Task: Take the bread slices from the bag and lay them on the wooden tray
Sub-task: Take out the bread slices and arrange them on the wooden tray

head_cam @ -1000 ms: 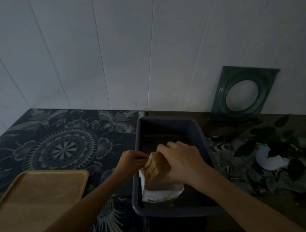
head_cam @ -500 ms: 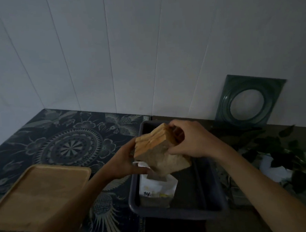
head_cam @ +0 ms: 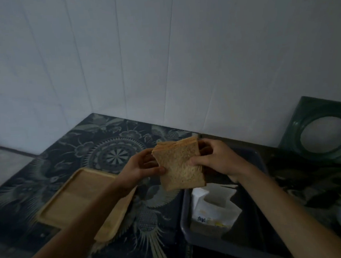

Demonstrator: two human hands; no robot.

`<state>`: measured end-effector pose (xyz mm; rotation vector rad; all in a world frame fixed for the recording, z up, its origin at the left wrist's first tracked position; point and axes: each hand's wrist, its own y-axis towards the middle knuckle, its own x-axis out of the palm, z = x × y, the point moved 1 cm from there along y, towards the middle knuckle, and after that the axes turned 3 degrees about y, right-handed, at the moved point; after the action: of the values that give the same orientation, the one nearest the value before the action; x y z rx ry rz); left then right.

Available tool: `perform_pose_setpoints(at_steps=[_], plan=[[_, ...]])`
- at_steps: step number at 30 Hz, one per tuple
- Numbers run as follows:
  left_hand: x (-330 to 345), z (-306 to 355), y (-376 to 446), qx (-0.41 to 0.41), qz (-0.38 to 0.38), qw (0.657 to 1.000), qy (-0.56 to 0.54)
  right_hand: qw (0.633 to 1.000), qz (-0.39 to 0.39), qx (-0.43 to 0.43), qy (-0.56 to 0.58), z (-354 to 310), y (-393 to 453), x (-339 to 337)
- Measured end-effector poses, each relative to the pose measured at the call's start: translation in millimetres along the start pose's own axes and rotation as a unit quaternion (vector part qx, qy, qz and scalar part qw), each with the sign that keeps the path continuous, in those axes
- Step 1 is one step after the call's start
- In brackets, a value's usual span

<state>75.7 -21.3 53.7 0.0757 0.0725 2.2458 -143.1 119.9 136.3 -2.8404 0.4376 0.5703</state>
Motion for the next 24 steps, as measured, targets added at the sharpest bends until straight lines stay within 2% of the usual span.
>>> perform_pose_setpoints(at_steps=[7,15,24], plan=[[-103,-23,-15,-0.069,0.008,0.998,0.006,0.991,-0.003,0.086,0.103,10,53,101],[-209,-76,-33,-0.225,-0.023,0.974,0.01,0.961,-0.014,0.217,0.169,46,102,226],[-252,-158,-56,-0.327,-0.017,0.945,0.027,0.901,0.0,0.382,0.203,113,125,326]])
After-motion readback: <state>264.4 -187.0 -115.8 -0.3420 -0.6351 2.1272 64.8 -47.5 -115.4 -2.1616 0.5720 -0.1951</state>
